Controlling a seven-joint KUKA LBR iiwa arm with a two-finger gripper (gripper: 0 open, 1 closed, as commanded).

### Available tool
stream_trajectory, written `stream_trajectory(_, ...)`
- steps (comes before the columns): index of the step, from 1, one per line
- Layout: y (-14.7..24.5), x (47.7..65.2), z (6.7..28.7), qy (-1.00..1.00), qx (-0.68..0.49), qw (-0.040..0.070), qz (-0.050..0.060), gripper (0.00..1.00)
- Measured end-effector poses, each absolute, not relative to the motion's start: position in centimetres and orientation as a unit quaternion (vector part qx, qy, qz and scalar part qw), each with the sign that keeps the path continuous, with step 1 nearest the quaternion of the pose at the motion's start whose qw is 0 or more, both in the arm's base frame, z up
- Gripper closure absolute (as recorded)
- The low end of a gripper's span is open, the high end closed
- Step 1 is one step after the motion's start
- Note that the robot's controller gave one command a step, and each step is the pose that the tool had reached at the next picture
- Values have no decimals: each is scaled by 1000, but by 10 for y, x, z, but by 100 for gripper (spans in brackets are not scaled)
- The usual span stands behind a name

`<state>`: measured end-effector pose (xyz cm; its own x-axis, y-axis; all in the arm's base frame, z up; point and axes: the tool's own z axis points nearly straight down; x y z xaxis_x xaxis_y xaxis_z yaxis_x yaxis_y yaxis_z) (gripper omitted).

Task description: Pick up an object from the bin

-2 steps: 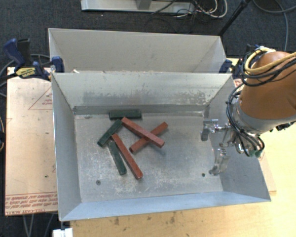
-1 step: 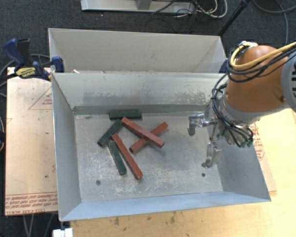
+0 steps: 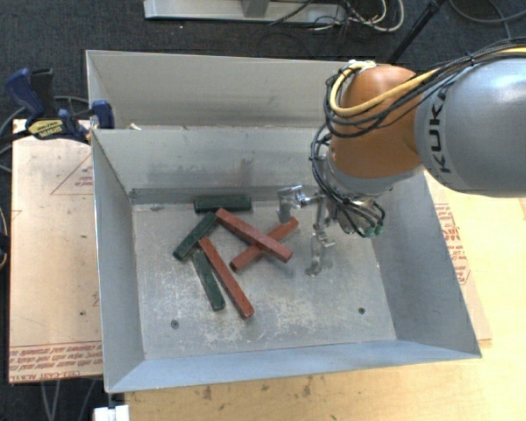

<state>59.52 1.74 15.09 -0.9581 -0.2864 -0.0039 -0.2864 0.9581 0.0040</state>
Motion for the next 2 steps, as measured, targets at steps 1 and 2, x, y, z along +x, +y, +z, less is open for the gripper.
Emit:
stream_trajectory(1, 17, 627, 68, 962, -273, 0, 1, 0)
stream_trajectory(2, 17, 629, 71, 962, -272, 2, 1, 100)
